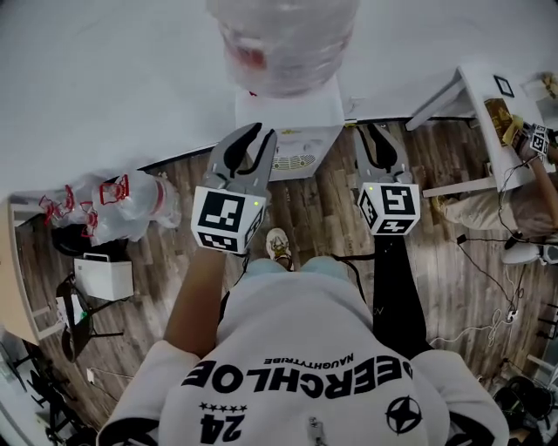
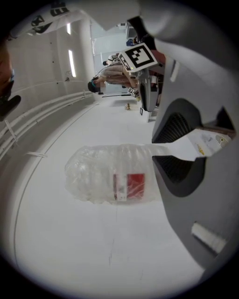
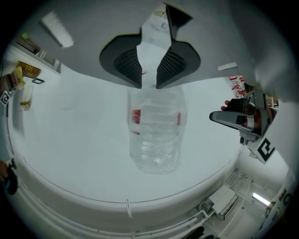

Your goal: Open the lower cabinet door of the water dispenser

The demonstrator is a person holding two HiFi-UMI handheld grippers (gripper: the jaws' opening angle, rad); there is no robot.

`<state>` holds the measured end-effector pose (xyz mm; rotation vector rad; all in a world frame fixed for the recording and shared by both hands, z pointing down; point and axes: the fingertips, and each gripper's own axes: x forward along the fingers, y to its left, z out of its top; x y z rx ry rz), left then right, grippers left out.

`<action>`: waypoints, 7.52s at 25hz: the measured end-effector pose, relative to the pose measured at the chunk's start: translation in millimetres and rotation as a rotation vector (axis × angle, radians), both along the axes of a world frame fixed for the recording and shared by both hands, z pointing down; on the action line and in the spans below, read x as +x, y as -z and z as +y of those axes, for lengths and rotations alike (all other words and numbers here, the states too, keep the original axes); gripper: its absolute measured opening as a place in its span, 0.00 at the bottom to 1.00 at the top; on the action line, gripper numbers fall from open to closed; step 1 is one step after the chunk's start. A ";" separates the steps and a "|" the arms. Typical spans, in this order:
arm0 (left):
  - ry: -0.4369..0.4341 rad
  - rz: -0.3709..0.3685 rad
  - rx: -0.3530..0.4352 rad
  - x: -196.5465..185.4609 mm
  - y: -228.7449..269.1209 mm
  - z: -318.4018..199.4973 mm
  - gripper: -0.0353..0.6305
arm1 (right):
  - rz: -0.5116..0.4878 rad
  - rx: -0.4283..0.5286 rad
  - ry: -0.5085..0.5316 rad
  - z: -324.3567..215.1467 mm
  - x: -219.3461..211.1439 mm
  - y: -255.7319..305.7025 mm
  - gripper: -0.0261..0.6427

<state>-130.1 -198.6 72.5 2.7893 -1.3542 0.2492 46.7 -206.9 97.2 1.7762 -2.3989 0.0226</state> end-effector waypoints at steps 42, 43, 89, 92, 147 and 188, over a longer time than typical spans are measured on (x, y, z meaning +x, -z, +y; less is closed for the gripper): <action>-0.101 -0.130 -0.114 209.6 -89.3 -57.0 0.18 | -0.045 -0.202 0.136 -74.7 144.3 -111.7 0.17; -0.102 -0.140 -0.122 213.6 -94.7 -57.2 0.18 | -0.043 -0.211 0.148 -75.4 146.5 -117.8 0.17; -0.141 -0.398 -0.525 235.4 -436.9 -42.1 0.18 | 0.174 -0.540 0.506 -42.2 105.6 -476.3 0.24; -0.126 -0.408 -0.534 231.3 -454.4 -43.6 0.18 | 0.190 -0.539 0.529 -42.6 99.4 -498.8 0.24; -0.086 -0.443 -0.585 186.8 -545.5 -65.6 0.18 | 0.403 -0.653 0.644 -92.6 16.2 -666.7 0.32; -0.093 -0.412 -0.586 191.9 -544.2 -71.2 0.18 | 0.452 -0.719 0.623 -89.8 19.6 -687.3 0.32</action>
